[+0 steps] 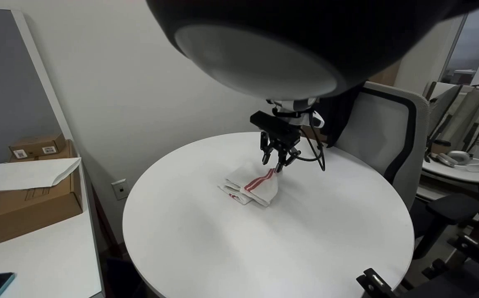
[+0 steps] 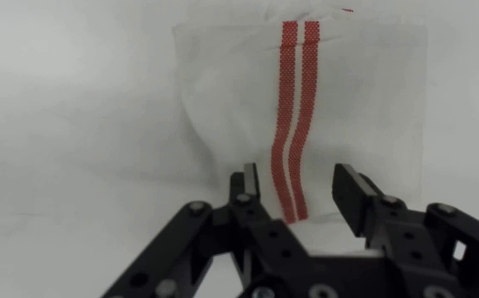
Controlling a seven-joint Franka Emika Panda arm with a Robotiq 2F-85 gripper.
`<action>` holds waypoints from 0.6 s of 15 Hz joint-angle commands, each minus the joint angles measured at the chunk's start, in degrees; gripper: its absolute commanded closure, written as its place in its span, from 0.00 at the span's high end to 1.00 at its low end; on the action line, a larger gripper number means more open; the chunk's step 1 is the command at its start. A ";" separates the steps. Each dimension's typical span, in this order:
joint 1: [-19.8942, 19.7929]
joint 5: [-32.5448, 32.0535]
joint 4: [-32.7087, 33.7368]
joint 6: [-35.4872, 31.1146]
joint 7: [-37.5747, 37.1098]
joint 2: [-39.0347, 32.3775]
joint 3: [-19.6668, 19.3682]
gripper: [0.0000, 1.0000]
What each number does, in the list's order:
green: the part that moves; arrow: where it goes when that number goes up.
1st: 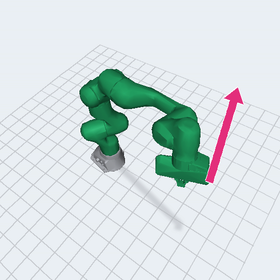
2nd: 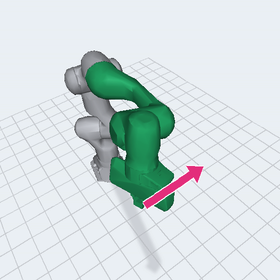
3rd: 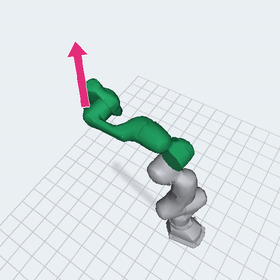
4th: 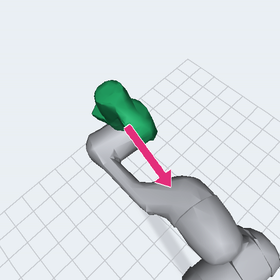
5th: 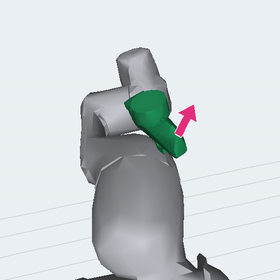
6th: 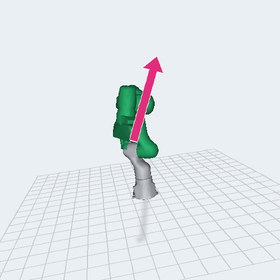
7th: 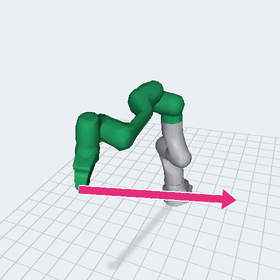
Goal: Fold the red and white cloth neatly
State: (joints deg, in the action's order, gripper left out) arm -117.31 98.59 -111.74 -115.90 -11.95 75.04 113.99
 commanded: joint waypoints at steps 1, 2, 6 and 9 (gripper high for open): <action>1.07 0.57 -1.40 2.06 0.97 -0.52 -1.76 0.82; 1.20 0.56 -1.55 2.26 0.94 -0.70 -2.09 0.89; 3.72 0.82 -3.49 -0.08 -3.55 -0.65 -4.09 1.00; 7.01 -2.40 -7.40 2.70 -1.81 -2.59 -7.19 1.00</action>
State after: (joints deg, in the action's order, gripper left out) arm -114.71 98.09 -114.04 -114.85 -14.53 74.81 109.89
